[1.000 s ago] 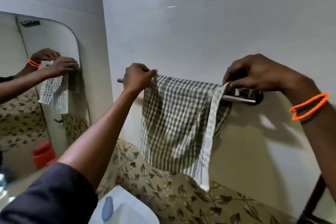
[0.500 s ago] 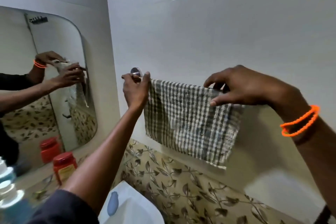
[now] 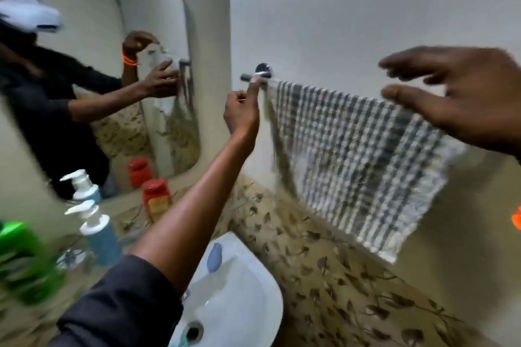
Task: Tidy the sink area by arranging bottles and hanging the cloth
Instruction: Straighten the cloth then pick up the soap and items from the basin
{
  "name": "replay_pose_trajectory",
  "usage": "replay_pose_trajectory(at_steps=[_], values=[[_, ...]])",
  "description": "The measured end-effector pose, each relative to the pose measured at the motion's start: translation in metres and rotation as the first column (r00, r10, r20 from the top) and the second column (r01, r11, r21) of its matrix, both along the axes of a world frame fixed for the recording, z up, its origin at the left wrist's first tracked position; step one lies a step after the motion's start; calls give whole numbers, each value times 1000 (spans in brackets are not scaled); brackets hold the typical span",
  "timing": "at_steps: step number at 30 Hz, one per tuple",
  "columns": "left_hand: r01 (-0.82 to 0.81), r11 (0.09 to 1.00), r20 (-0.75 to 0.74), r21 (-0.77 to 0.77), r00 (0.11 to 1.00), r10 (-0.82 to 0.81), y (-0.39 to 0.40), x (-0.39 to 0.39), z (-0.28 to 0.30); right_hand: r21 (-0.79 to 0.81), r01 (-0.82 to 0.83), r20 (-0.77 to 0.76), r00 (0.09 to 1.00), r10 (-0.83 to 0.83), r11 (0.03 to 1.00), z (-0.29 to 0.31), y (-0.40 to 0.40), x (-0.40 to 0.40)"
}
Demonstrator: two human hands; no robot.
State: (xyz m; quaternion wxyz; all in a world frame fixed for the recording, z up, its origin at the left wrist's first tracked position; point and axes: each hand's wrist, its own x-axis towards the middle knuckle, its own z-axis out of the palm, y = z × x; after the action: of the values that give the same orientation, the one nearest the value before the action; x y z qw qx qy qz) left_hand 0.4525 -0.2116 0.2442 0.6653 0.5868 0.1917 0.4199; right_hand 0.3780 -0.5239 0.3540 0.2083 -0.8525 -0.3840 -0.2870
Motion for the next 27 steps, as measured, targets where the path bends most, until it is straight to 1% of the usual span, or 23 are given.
replay_pose_trajectory(at_steps=[1,2,3,4,5,6,7,9,10,12,14,16,18,19,20,22,24,25,26,27], values=[[-4,1000,-8,-2,1000,4,4,-11,-20,154,-114,62,993,105,982,-14,14,-9],[-15,1000,-31,-1,999,15,10,-28,-47,262,-238,89,971,222,935,-35,37,-17],[-31,999,-73,13,997,31,14,-47,-79,314,-350,82,936,342,882,-63,61,-26],[-62,998,-128,33,990,65,19,-66,-113,323,-443,22,887,461,836,-96,89,-33],[-102,993,-194,56,975,111,26,-90,-151,310,-508,-89,826,556,804,-135,119,-40],[-130,989,-260,65,955,142,29,-113,-186,274,-542,-221,768,601,794,-174,146,-45],[-168,984,-329,53,928,176,37,-139,-223,224,-566,-358,710,607,793,-216,177,-52],[-268,963,-479,31,842,250,55,-191,-287,110,-607,-581,603,547,787,-301,234,-62],[-323,946,-547,35,786,289,67,-217,-316,54,-626,-667,557,495,778,-343,260,-68],[-401,912,-658,79,667,350,91,-260,-360,-24,-641,-762,508,401,767,-413,303,-79],[-435,887,-742,157,541,397,118,-296,-393,-62,-647,-796,492,354,760,-471,341,-91],[-419,877,-793,237,438,423,144,-322,-418,-96,-634,-805,503,315,767,-514,374,-103],[-348,872,-815,345,350,462,173,-340,-440,-118,-621,-786,536,309,775,-549,404,-113],[-274,878,-827,392,313,466,187,-346,-450,-122,-617,-769,554,318,778,-561,417,-117],[-184,888,-841,421,288,458,201,-350,-459,-119,-614,-751,570,334,780,-572,429,-120],[16,902,-875,431,251,413,222,-353,-476,-107,-622,-705,598,382,776,-587,448,-124],[158,882,-891,445,178,418,235,-352,-491,-135,-649,-647,630,430,748,-598,465,-126],[179,866,-882,467,172,440,241,-351,-498,-152,-660,-626,640,445,736,-602,473,-126],[170,859,-872,482,187,453,244,-350,-502,-166,-666,-624,642,446,727,-604,478,-125],[147,854,-858,499,222,463,246,-351,-506,-176,-669,-631,640,439,722,-605,484,-125]])
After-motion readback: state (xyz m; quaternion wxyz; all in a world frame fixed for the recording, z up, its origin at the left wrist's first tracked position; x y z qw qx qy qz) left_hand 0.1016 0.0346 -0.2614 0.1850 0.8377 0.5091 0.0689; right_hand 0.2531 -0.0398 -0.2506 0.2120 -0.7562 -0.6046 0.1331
